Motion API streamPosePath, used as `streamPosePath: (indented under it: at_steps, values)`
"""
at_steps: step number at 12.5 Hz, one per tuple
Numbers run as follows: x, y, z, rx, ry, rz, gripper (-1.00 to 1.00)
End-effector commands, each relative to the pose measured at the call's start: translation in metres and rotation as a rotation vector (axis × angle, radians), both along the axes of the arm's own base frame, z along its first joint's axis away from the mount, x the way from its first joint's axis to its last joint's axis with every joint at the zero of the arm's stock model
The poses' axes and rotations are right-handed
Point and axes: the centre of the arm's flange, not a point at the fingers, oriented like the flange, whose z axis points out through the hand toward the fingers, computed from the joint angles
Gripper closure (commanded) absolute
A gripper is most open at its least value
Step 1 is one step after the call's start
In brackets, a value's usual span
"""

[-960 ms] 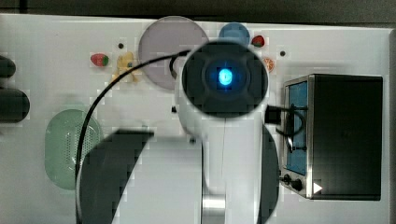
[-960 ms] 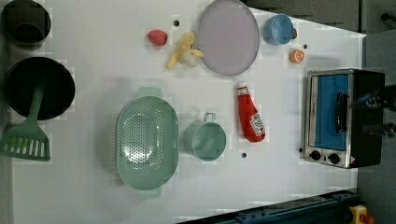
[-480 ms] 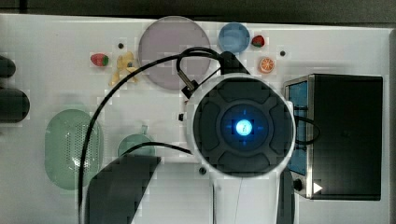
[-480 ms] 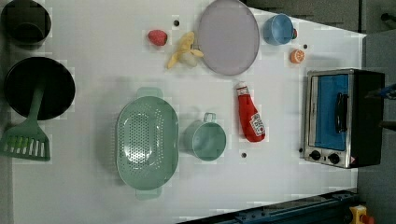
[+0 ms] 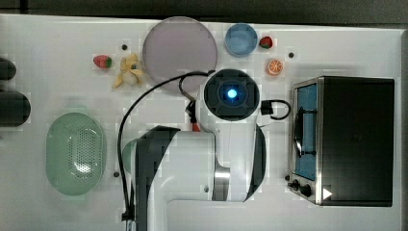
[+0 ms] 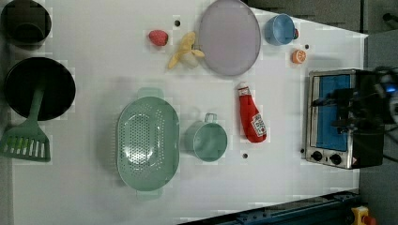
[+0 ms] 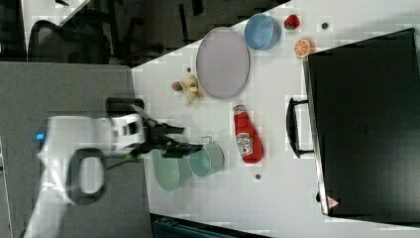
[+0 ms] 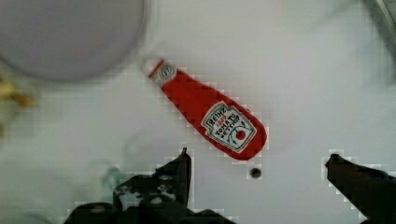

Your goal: Pick Ketchup from the table and place it in strainer.

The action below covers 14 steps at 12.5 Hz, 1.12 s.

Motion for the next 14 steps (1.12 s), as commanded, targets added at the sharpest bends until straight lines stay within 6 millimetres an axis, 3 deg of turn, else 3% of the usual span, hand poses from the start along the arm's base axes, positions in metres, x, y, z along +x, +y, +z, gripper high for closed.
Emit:
streamPosePath:
  at_steps: [1,5,10,14]
  values:
    - [-0.017,0.011,-0.029,0.045,-0.008,0.433,-1.00]
    - [-0.031,0.011,-0.086,0.065,-0.054,0.713,-1.00]
    - [-0.035,0.018,-0.158,0.092,-0.029,0.724,-1.00]
    - [-0.026,0.020,-0.204,0.042,-0.071,0.813,-1.00]
